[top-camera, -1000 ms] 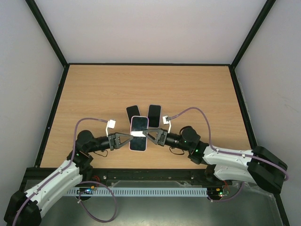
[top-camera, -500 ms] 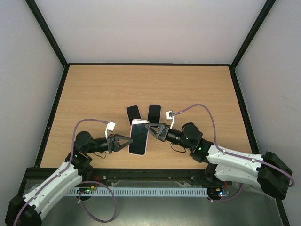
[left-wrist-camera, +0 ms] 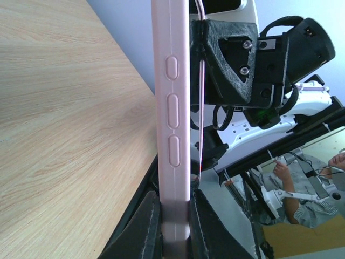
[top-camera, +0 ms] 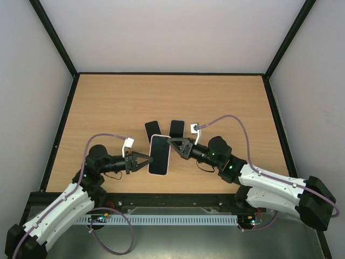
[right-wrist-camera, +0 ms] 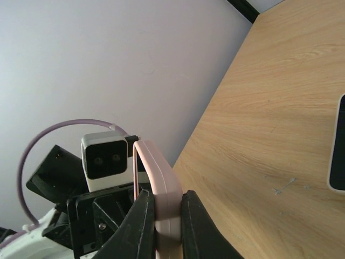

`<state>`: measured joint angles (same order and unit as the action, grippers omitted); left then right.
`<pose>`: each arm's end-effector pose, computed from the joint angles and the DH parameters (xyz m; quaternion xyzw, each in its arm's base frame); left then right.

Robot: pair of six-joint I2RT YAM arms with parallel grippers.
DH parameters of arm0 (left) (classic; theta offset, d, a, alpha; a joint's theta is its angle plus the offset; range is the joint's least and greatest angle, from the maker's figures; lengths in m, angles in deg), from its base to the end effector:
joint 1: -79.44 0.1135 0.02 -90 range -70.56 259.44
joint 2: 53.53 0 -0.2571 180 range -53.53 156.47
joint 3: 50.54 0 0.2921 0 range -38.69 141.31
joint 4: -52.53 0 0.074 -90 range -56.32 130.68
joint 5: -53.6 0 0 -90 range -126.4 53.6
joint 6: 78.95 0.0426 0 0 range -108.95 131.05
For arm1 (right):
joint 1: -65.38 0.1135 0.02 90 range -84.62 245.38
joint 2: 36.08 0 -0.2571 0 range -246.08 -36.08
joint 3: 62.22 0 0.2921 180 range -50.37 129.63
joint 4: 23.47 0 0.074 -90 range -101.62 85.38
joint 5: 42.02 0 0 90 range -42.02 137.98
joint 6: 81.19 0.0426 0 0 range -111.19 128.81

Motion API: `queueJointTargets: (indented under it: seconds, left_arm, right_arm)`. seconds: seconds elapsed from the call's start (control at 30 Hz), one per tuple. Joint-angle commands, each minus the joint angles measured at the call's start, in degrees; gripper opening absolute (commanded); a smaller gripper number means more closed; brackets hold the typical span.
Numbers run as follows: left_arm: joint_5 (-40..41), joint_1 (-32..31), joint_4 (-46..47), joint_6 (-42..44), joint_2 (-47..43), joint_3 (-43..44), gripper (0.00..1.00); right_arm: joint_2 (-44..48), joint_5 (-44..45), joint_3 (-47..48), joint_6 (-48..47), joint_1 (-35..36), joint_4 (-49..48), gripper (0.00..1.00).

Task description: Put the phone into the phone case

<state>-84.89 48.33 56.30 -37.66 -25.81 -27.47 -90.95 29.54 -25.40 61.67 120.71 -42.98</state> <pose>0.1426 -0.1233 0.2078 0.1853 0.6861 -0.6349 0.3030 0.1392 0.2249 0.2362 -0.1296 0.6864 0.6381 0.3239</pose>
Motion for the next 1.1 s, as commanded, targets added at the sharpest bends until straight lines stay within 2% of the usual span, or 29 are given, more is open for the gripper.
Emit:
queueJointTargets:
  seconds: [0.0, 0.03, 0.2, 0.27, 0.3, 0.37, 0.57, 0.67, 0.83, 0.93, 1.07]
  left_arm:
    - [1.7, -0.3, -3.1, 2.6, 3.2, 1.6, 0.02]
    - [1.2, -0.2, -1.9, 2.1, 3.9, 1.3, 0.02]
    - [-0.6, -0.2, 2.7, -0.9, 4.0, 0.6, 0.02]
    - [-0.3, -0.3, 2.4, -0.9, 3.3, 0.5, 0.02]
    - [-0.2, -0.3, 2.1, -0.8, 3.1, 0.4, 0.02]
    - [-0.1, -0.2, 1.6, -0.6, 3.1, 0.2, 0.02]
    - [2.6, -0.2, 1.4, -1.8, 3.3, 0.2, 0.02]
    - [4.7, -0.3, 3.1, -3.4, 3.3, 1.4, 0.02]
    - [9.9, -0.3, 5.5, -5.7, 3.5, 3.5, 0.02]
    - [11.9, -0.2, 8.9, -7.9, 4.0, 3.6, 0.02]
    - [13.2, -0.3, 12.1, -10.1, 4.6, 3.4, 0.02]
  right_arm:
    - [1.7, -1.3, 2.9, -4.6, -0.1, 2.0, 0.02]
    - [1.4, -2.4, 3.0, -4.1, -0.2, 2.1, 0.04]
    - [0.0, -6.5, 2.8, 2.8, -0.2, 0.4, 0.27]
    - [0.4, -5.5, 1.7, 3.4, -0.3, -0.7, 0.23]
    - [0.5, -4.9, 1.2, 3.5, -0.3, -1.1, 0.14]
    - [0.2, -5.4, 0.8, 3.6, -0.3, -1.6, 0.04]
    - [0.4, -7.6, 0.9, 4.1, -0.3, -1.0, 0.04]
    - [1.0, -8.3, 0.0, 5.2, -0.3, 0.0, 0.27]
    - [0.4, -11.6, -3.8, 9.2, 0.0, -2.5, 0.55]
    - [-0.2, -11.9, -5.9, 10.4, 1.0, -4.7, 0.62]
    - [-1.7, -12.2, -7.7, 11.7, 2.1, -7.8, 0.63]
